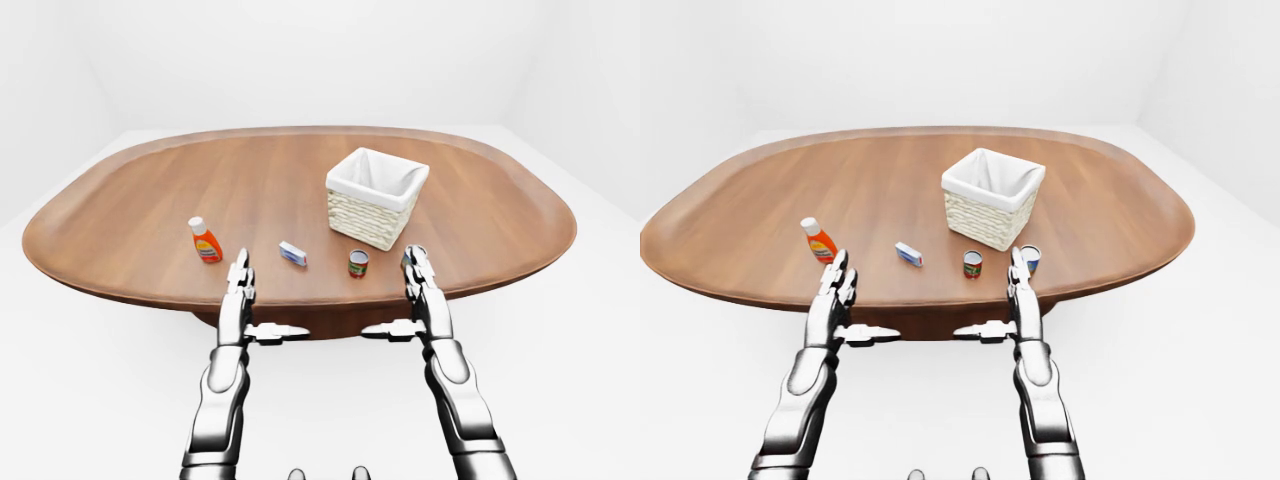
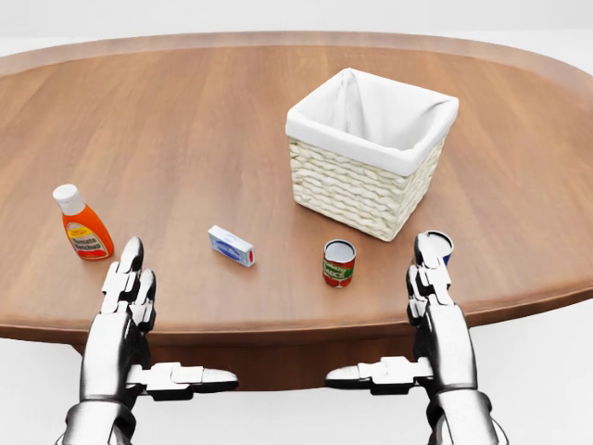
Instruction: Pick up the ketchup, and put it in the basket.
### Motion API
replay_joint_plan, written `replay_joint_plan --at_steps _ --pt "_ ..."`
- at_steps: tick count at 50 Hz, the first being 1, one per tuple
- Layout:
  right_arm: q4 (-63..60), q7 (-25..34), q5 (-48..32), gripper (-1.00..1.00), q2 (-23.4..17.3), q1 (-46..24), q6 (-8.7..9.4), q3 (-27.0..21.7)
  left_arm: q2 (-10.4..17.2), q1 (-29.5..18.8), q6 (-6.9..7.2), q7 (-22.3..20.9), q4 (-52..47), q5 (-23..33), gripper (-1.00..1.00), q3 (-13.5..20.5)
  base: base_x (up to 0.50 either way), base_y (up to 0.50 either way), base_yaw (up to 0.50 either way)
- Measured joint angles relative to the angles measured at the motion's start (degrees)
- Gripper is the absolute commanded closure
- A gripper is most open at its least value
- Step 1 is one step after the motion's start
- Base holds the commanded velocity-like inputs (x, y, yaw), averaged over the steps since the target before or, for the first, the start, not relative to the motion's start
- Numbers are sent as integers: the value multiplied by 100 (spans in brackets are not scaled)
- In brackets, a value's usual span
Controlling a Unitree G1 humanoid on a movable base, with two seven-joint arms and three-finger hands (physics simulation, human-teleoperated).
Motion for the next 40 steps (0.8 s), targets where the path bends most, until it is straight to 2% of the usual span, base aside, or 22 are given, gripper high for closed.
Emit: replay_joint_plan --at_steps 15,22,25,28,29,40 --pt "230 0 -161 -100 -49 -73 23 -57 58 -19 -1 -70 22 -8 -100 102 0 0 0" --pt "-4 -33 -263 -100 -46 6 162 -33 55 98 169 -92 -322 19 -100 81 0 0 0" --pt "-228 -44 -314 -100 -36 76 286 -8 50 183 281 -105 -572 50 -100 56 0 0 0" --pt "-656 -47 -388 -100 -24 211 490 44 39 329 485 -132 -1015 65 -100 15 0 0 0" --pt "-823 -44 -412 -100 -19 265 494 63 35 389 508 -143 -1203 66 -100 1 0 0 0" --pt "-2477 -37 -663 -100 14 729 494 232 -1 866 508 -238 -2969 65 -100 -27 0 0 0"
